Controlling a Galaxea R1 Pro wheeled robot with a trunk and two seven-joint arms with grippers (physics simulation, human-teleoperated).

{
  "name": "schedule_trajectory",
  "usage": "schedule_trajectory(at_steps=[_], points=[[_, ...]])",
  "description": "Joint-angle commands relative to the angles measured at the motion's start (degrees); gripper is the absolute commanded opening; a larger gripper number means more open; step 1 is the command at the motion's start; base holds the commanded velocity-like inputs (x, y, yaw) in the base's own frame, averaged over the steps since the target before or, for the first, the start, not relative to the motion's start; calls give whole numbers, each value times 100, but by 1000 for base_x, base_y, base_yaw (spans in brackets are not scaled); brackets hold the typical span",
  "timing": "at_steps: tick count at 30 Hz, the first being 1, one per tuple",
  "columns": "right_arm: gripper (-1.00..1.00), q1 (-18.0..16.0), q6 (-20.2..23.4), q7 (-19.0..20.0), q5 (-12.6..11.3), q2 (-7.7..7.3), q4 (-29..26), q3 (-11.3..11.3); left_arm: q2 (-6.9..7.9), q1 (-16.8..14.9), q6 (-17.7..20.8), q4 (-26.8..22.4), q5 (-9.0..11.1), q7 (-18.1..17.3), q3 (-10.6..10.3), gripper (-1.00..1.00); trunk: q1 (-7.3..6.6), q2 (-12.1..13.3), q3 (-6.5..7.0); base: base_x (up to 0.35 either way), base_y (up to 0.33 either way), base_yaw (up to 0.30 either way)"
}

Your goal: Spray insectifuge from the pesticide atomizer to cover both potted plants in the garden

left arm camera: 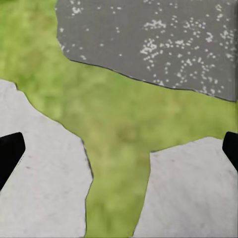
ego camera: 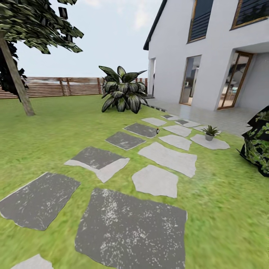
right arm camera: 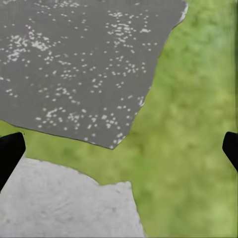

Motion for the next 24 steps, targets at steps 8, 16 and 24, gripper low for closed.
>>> schedule_trajectory(at_steps=[8,16,24], points=[[100,-4,-18,-1,9,1,5,-2,0,-2,-18,3,5,-1,6,100,3,-2,-5,335,77,-239],[100,-4,-18,-1,12,2,5,-2,0,-2,-18,3,5,-1,7,100,3,-2,-5,335,77,-92],[100,-4,-18,-1,12,0,5,-2,0,-2,-18,3,5,-1,6,100,3,-2,-5,335,77,-3]])
